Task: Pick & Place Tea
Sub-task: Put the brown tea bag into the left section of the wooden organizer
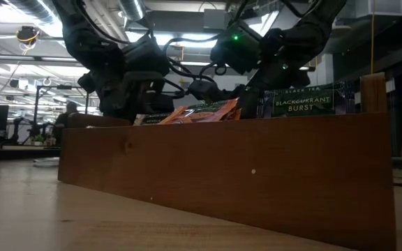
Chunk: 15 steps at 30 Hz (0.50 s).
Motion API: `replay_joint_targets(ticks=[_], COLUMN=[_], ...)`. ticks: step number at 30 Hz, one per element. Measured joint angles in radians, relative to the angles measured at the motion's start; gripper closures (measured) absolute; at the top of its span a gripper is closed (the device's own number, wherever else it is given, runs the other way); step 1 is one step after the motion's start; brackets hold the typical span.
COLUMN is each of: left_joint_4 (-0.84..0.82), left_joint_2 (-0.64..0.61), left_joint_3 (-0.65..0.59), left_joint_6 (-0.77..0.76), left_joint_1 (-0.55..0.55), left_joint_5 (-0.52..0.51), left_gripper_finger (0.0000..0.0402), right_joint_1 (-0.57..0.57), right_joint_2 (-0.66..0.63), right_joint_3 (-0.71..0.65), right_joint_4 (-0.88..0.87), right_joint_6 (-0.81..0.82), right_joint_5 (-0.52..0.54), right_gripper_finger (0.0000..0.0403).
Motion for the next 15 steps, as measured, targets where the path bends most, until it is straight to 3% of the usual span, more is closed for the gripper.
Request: replay_joint_targets(ticks=[15], left_joint_4=[0.004], left_joint_2=[-0.002], left_joint_3=[0.000], left_joint_6=[-0.001], left_joint_1=[0.001], left_joint_5=[0.013], left_gripper_finger=[0.0398], right_joint_1=[0.001], right_joint_2=[-0.018], right_joint_3=[-0.002], right_joint_4=[0.011], right_joint_6=[0.036], right_joint_5=[-0.049], right_gripper_finger=[0.0382])
